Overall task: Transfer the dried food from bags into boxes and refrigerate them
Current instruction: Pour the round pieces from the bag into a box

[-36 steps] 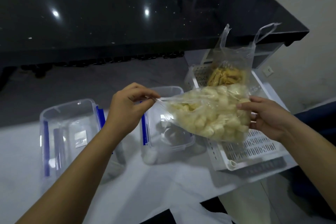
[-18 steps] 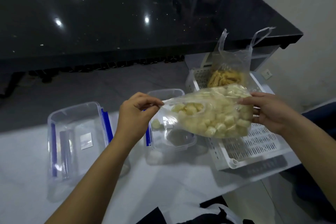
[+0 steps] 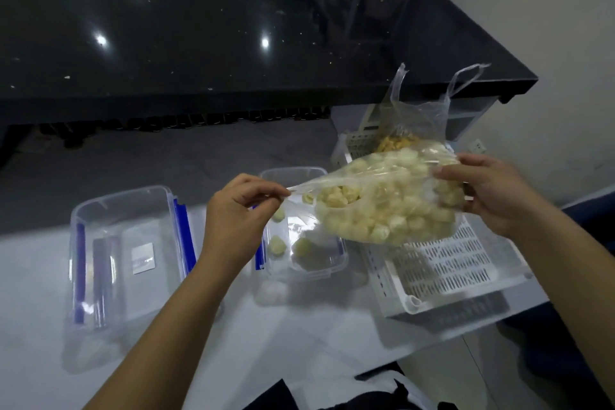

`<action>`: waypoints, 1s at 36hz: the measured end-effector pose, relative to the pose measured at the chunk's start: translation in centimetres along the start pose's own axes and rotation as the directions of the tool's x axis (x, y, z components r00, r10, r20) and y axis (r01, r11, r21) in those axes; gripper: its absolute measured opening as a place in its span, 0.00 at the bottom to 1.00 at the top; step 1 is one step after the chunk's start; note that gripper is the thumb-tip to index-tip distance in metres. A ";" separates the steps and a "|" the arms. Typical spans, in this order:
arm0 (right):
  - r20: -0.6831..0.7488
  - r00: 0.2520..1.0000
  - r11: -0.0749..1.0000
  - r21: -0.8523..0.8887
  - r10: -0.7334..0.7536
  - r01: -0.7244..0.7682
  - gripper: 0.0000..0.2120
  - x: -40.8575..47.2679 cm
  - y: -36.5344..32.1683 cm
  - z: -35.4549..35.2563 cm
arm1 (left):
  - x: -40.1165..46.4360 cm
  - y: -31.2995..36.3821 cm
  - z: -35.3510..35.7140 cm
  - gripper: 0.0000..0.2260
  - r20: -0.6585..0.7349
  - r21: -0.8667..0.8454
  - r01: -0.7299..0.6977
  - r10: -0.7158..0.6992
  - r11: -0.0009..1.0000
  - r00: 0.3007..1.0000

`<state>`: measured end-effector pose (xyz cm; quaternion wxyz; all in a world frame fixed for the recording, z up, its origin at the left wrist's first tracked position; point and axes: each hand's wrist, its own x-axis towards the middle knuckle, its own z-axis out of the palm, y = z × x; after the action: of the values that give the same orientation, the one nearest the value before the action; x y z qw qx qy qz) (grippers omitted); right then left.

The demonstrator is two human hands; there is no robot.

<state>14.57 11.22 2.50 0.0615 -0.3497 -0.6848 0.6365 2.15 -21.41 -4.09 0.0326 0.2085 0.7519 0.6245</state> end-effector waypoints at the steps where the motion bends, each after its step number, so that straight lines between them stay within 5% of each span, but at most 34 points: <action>1: -0.005 1.000 1.000 -0.020 -0.006 0.006 0.23 0.1 -0.2 0.0 | 0.1 0.1 0.0 0.18 -0.005 -0.003 -0.003 0.003 1.000 1.000; 8: -0.002 1.000 0.997 -0.070 -0.023 0.023 0.18 0.5 -0.5 0.4 | 0.0 0.5 -0.1 0.19 -0.004 0.007 -0.010 0.010 1.000 1.000; 15: 0.027 0.998 0.994 -0.083 -0.062 0.064 0.23 0.3 -0.8 0.8 | -0.3 0.2 -0.2 0.16 -0.019 0.016 -0.004 0.005 1.000 1.000; 20: 0.014 1.000 0.995 -0.100 -0.027 0.028 0.10 0.0 -0.4 1.4 | -0.3 0.3 0.1 0.14 0.002 -0.030 0.034 -0.034 0.999 0.999; 24: 0.056 0.994 0.995 -0.037 -0.094 0.096 0.16 -0.4 -1.3 1.4 | -0.5 0.3 0.3 0.12 -0.044 -0.047 0.008 -0.010 0.999 0.999; 28: -0.009 0.999 0.996 -0.083 -0.042 0.041 0.11 -0.5 -1.4 1.8 | -0.3 -0.1 0.6 0.16 -0.047 -0.124 0.112 -0.119 0.986 0.992; 36: -0.006 0.996 0.990 -0.113 -0.088 0.086 0.18 -1.1 -3.2 2.1 | -0.7 -0.7 0.7 0.13 -0.040 -0.033 0.089 -0.091 0.995 0.995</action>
<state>13.04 9.04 5.47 0.0732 -0.3260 -0.7339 0.5915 2.81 -21.11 -5.03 0.0482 0.1607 0.7512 0.6384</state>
